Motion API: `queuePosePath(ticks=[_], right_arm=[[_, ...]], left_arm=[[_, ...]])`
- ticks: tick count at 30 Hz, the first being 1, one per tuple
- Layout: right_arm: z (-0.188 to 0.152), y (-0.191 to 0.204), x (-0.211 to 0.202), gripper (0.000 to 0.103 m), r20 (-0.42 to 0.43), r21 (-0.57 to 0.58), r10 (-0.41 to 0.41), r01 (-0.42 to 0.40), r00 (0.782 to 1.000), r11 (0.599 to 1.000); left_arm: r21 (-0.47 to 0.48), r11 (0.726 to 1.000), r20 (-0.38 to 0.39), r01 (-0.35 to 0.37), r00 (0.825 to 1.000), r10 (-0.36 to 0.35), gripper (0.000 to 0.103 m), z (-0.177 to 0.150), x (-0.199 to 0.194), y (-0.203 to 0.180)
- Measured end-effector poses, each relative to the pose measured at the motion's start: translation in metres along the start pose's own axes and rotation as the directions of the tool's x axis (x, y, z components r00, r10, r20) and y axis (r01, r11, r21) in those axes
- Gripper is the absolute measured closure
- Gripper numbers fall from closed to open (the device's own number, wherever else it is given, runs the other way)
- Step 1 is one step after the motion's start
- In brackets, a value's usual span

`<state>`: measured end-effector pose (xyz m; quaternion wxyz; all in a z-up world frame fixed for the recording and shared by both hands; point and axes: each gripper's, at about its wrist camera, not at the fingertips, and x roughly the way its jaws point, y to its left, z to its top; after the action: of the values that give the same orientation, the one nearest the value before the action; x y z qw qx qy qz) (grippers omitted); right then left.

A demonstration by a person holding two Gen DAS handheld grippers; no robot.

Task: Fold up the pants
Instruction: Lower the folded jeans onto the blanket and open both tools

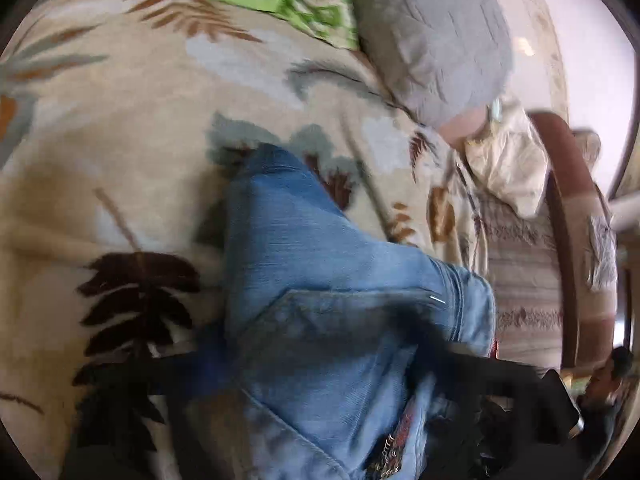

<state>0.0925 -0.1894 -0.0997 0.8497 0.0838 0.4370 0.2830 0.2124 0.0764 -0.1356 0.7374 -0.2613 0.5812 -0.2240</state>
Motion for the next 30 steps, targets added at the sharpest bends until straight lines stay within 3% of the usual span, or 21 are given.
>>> queuePosePath(ticks=[4,6,9,11,12,13,14,15,16,18,20,21,24,27,29,30], right_arm=[[-0.022,-0.028,0.002,0.09,0.004,0.09,-0.041,0.04,0.999,0.995],[-0.03,-0.04,0.008,0.09,0.018,0.125,-0.036,0.033,0.999,0.992],[-0.028,-0.042,0.008,0.09,0.023,0.142,-0.037,0.034,0.999,0.989],[-0.023,-0.038,0.003,0.083,0.02,0.128,-0.04,0.037,0.999,0.991],[-0.02,-0.037,-0.004,0.081,0.026,0.132,-0.027,0.023,0.999,0.991],[-0.018,-0.035,-0.01,0.07,0.032,0.134,-0.009,0.005,0.999,0.991],[-0.017,-0.033,-0.021,0.056,0.041,0.13,0.008,-0.014,0.999,0.991],[-0.018,-0.032,-0.032,0.021,0.056,0.119,0.015,-0.022,0.998,0.993],[-0.02,-0.029,-0.043,0.007,0.087,0.099,0.014,-0.022,0.996,0.995],[-0.026,-0.017,-0.06,0.007,0.125,0.024,0.007,-0.01,0.992,1.0],[-0.031,-0.006,-0.063,0.007,0.106,-0.033,-0.016,0.019,0.994,0.999],[-0.033,0.0,-0.061,0.007,0.094,-0.073,-0.037,0.044,0.995,0.996],[-0.037,0.02,-0.049,0.007,0.074,-0.196,-0.098,0.111,0.992,0.974],[-0.041,0.039,-0.031,0.009,0.042,-0.315,-0.163,0.168,0.986,0.934],[-0.042,0.04,-0.018,0.027,0.005,-0.333,-0.188,0.179,0.982,0.926],[-0.042,0.037,-0.014,0.04,-0.017,-0.323,-0.192,0.176,0.981,0.93]], left_arm=[[0.049,0.998,-0.006,-0.029,1.0,0.029,0.056,-0.001,0.006,0.0],[0.034,0.999,-0.013,-0.038,0.999,0.039,0.055,-0.001,0.012,0.009],[0.064,0.996,-0.001,-0.066,0.998,0.066,0.051,-0.002,0.009,0.007],[0.073,0.995,0.025,-0.069,0.997,0.068,0.044,-0.003,0.003,0.0],[0.067,0.996,0.037,-0.059,0.998,0.056,0.034,-0.006,-0.004,-0.003],[0.067,0.997,0.046,-0.027,0.999,0.024,0.02,-0.011,-0.014,-0.006],[0.082,0.997,0.056,0.005,0.998,-0.01,0.012,-0.017,-0.022,-0.01],[0.119,0.993,0.079,0.027,0.996,-0.037,0.004,-0.025,-0.033,-0.015],[0.173,0.984,0.095,0.04,0.994,-0.057,0.004,-0.037,-0.046,-0.021],[0.277,0.96,0.087,0.046,0.994,-0.073,0.003,-0.058,-0.062,-0.03],[0.385,0.923,0.099,-0.013,0.995,-0.027,0.003,-0.082,-0.072,-0.039],[0.452,0.889,0.119,-0.068,0.993,0.015,0.003,-0.096,-0.074,-0.044],[0.61,0.755,0.206,-0.24,0.968,0.141,0.003,-0.134,-0.073,-0.055],[0.686,0.657,0.255,-0.313,0.949,0.187,0.003,-0.159,-0.066,-0.057],[0.704,0.616,0.292,-0.352,0.935,0.202,0.003,-0.164,-0.059,-0.057],[0.709,0.603,0.308,-0.365,0.93,0.201,0.003,-0.165,-0.056,-0.058]])
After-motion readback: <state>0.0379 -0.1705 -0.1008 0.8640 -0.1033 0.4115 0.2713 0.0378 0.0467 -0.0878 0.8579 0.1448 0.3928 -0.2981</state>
